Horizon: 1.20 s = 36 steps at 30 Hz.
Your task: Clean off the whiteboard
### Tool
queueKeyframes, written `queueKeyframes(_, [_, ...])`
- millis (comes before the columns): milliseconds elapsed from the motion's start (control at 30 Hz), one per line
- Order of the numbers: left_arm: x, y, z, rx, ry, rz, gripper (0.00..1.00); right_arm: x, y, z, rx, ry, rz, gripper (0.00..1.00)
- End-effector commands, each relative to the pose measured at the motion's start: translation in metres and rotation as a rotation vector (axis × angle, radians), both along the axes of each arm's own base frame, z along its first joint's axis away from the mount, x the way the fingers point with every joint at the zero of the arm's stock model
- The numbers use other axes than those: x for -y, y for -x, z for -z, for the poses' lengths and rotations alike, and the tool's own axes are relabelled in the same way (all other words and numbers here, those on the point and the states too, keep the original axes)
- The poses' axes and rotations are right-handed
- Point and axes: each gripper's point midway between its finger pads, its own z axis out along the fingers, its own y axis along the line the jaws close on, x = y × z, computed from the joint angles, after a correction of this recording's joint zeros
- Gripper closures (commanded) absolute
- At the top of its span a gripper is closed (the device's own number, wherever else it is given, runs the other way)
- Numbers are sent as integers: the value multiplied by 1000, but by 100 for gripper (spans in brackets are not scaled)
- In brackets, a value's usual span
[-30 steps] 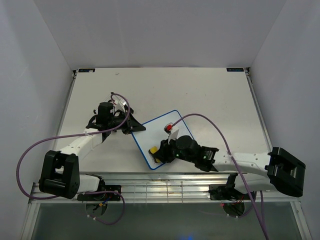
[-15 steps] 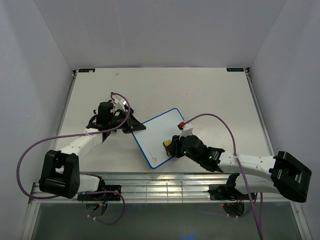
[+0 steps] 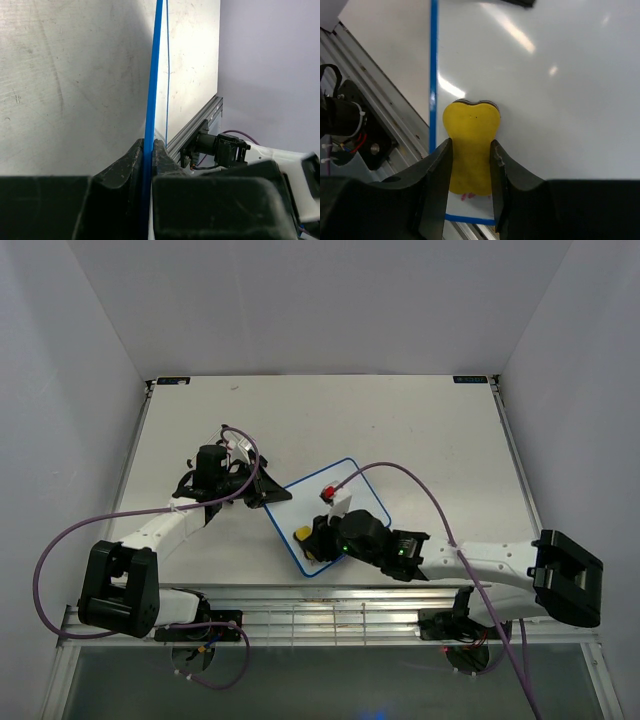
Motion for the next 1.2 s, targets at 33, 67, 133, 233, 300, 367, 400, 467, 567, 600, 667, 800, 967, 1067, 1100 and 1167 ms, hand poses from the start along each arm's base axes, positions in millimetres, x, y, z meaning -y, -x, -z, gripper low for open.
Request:
queueKeyframes(33, [-13, 4, 28, -48, -111, -62, 100, -36, -3, -32, 77, -2, -51, 72])
queueKeyframes(67, [-12, 4, 28, -47, -106, -54, 100, -39, -5, -26, 81, 22, -53, 72])
queueKeyframes(133, [-11, 5, 26, -42, -99, -43, 100, -45, -9, -29, 102, 36, -60, 72])
queueKeyframes(233, [-10, 4, 23, -34, -95, -35, 100, -44, -9, -8, 87, 103, -66, 72])
queueKeyframes(300, [-9, 2, 21, -33, -94, -30, 100, -37, -5, 0, 73, 114, -71, 72])
queueKeyframes(367, [-8, 1, 21, -33, -96, -26, 100, -24, 7, 14, 38, 113, -94, 71])
queueKeyframes(400, [-8, -1, 20, -34, -96, -27, 100, -19, 10, 18, 25, 113, -98, 71])
queueKeyframes(467, [-8, -1, 22, -38, -99, -25, 100, -10, 20, 23, -7, 96, -108, 71])
queueKeyframes(567, [-8, -1, 22, -38, -97, -24, 100, 12, 33, 45, -47, 104, -112, 71])
queueKeyframes(600, [-8, -1, 21, -37, -95, -26, 100, 23, 36, 59, -60, 128, -102, 71])
queueKeyframes(667, [-9, -2, 19, -28, -96, -37, 100, 31, 36, 62, -62, 133, -87, 71])
queueKeyframes(800, [-9, -1, 20, -37, -92, -44, 100, 31, 35, 59, -45, 157, -78, 71])
queueKeyframes(967, [-9, 1, 20, -38, -80, -52, 100, -14, 37, 27, 16, 145, -111, 71])
queueKeyframes(1067, [-9, 2, 20, -47, -76, -62, 100, -37, 42, 5, 50, 74, -108, 71])
queueKeyframes(1100, [-9, 2, 20, -47, -74, -65, 100, -41, 42, 1, 57, 55, -100, 71])
queueKeyframes(1167, [-9, 3, 19, -51, -69, -66, 100, -43, 29, -2, 74, 40, -18, 71])
